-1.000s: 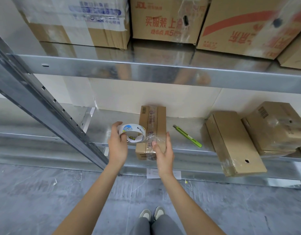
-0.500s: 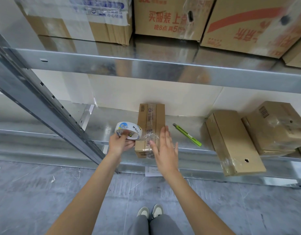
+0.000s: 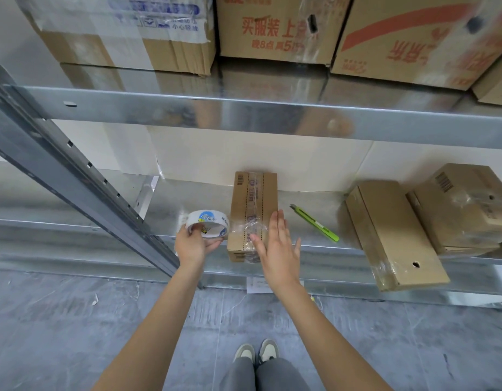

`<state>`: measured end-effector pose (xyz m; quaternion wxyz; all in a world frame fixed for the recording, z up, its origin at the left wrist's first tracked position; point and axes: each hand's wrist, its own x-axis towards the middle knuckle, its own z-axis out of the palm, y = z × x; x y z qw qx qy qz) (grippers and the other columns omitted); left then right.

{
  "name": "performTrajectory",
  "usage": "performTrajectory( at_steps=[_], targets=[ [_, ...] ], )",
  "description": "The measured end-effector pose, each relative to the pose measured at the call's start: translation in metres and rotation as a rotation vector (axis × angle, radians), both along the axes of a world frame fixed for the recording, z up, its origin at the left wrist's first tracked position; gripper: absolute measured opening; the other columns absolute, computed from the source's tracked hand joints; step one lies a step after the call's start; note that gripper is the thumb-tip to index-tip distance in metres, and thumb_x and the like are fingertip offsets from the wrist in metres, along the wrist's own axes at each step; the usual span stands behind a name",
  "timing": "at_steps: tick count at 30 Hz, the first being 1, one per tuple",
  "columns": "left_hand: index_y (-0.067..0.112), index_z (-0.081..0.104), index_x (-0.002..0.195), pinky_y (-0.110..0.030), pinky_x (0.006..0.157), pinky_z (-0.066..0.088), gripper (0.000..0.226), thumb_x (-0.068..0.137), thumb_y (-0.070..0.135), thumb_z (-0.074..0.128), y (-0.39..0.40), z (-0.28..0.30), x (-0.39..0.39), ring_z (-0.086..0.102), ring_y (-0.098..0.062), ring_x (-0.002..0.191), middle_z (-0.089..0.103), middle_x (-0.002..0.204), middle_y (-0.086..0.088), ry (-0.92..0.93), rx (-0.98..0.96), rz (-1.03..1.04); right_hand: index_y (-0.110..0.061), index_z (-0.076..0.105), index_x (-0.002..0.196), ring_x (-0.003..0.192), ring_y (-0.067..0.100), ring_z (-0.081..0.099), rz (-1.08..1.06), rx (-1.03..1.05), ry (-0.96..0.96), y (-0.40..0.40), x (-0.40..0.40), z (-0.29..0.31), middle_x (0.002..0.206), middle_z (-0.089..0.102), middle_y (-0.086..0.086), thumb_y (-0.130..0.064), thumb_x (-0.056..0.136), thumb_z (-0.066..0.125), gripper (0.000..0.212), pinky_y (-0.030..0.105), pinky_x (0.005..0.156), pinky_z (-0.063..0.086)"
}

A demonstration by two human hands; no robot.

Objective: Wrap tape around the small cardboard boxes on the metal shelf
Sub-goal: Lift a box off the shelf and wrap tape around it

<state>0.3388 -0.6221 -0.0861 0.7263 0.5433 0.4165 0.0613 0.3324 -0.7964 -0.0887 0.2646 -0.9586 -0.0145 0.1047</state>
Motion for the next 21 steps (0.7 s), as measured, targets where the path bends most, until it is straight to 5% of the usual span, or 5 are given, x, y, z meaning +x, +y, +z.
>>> performTrajectory(
  at_steps=[7,12,16,21],
  targets=[
    [0.002,0.048,0.116,-0.034,0.046,0.058,0.016,0.103,0.010,0.049,-0.012,-0.017,0.001,0.070,-0.025,0.052,0.064,0.094,-0.024,0.063,-0.268,0.079,-0.019,-0.010,0.154,0.148,0.010,-0.010,0.018,-0.080,-0.012,-0.003,-0.002,0.001,0.160,-0.019,-0.007,-0.078,0.083,0.014,0.095,0.057,0.118,-0.004],
    [0.003,0.049,0.113,-0.030,0.041,0.055,0.015,0.101,0.010,0.052,-0.011,-0.017,0.001,0.065,-0.039,0.081,0.063,0.090,-0.021,0.105,-0.225,0.055,-0.007,-0.008,0.153,0.148,0.014,-0.015,0.030,-0.290,-0.084,0.006,-0.003,0.004,0.161,-0.016,0.004,-0.094,0.060,0.000,0.128,0.059,0.113,-0.017],
    [0.003,0.051,0.114,-0.027,0.042,0.055,0.014,0.101,0.010,0.052,-0.012,-0.017,0.000,0.067,-0.032,0.065,0.063,0.101,-0.023,0.080,-0.189,0.051,-0.004,-0.009,0.152,0.148,0.019,-0.015,0.097,-0.356,-0.104,0.023,-0.004,0.006,0.161,-0.015,0.009,-0.085,0.068,-0.004,0.117,0.060,0.109,-0.022],
    [0.003,0.052,0.117,-0.027,0.042,0.055,0.016,0.101,0.006,0.049,-0.011,-0.019,-0.002,0.068,-0.018,0.046,0.062,0.105,-0.021,0.045,-0.158,0.015,-0.009,-0.005,0.154,0.148,0.020,-0.015,0.215,-0.318,-0.139,0.048,-0.005,-0.001,0.162,-0.011,0.004,-0.057,0.099,0.020,0.077,0.061,0.110,-0.019]
  ],
)
